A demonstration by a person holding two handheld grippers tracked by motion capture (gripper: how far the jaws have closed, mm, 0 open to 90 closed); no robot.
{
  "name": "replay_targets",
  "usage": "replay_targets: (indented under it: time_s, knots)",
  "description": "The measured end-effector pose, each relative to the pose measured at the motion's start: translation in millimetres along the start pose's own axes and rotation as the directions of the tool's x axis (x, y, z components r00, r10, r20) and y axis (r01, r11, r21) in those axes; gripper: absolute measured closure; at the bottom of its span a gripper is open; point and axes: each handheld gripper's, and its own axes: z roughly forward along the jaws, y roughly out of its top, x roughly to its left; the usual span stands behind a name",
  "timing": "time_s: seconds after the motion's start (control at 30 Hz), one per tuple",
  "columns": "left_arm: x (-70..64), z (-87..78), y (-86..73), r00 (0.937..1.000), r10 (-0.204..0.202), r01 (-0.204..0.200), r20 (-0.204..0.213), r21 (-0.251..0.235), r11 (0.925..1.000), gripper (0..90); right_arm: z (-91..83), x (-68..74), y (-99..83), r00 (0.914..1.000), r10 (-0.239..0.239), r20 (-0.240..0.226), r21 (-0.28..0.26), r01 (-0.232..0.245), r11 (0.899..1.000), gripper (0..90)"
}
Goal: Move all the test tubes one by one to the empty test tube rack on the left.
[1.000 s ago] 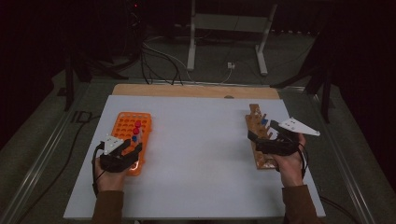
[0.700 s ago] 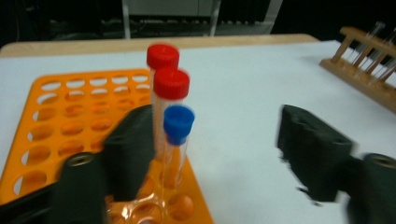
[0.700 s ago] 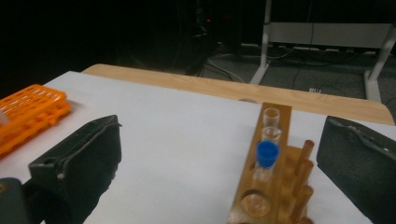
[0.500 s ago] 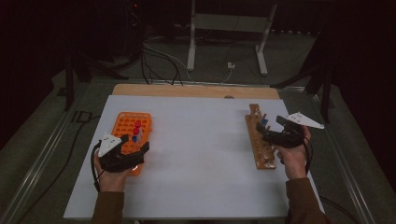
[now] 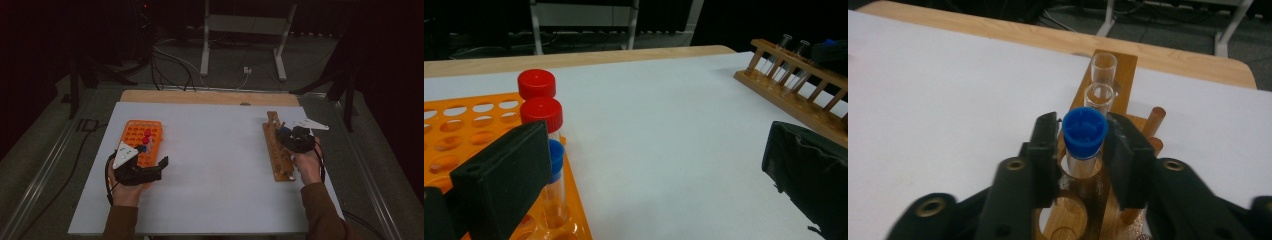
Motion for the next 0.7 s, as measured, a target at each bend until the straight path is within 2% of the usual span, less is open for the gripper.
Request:
replay_targets:
  time_s: [0.07, 0.33, 0.47, 0.7]
  knots:
    - [-0.3, 0.2, -0.2, 1.0000, -0.001, 0.001, 0.007, -0.003, 1.0000, 0.5, 3.4, -0.2, -0.3, 1.0000, 0.002, -0.006, 0.007, -0.002, 1.000, 73.8]
    - [-3.0, 1.8, -0.7, 0.9999, 0.005, -0.005, 0.016, 0.000, 1.0000, 0.5, 4.9, 0.8, 0.8, 0.9999, -0.005, 0.012, 0.019, 0.005, 1.000, 76.1]
    - [-3.0, 2.0, -1.1, 0.9999, 0.005, -0.005, 0.013, -0.003, 1.0000, 0.5, 0.2, 2.2, 3.9, 0.9997, 0.016, 0.017, 0.008, -0.016, 1.000, 76.2]
    - [-2.5, 1.9, -1.8, 0.9999, 0.000, 0.000, 0.014, -0.007, 1.0000, 0.5, -17.3, 7.6, 17.5, 0.9993, -0.008, 0.036, -0.038, 0.009, 0.999, 76.3]
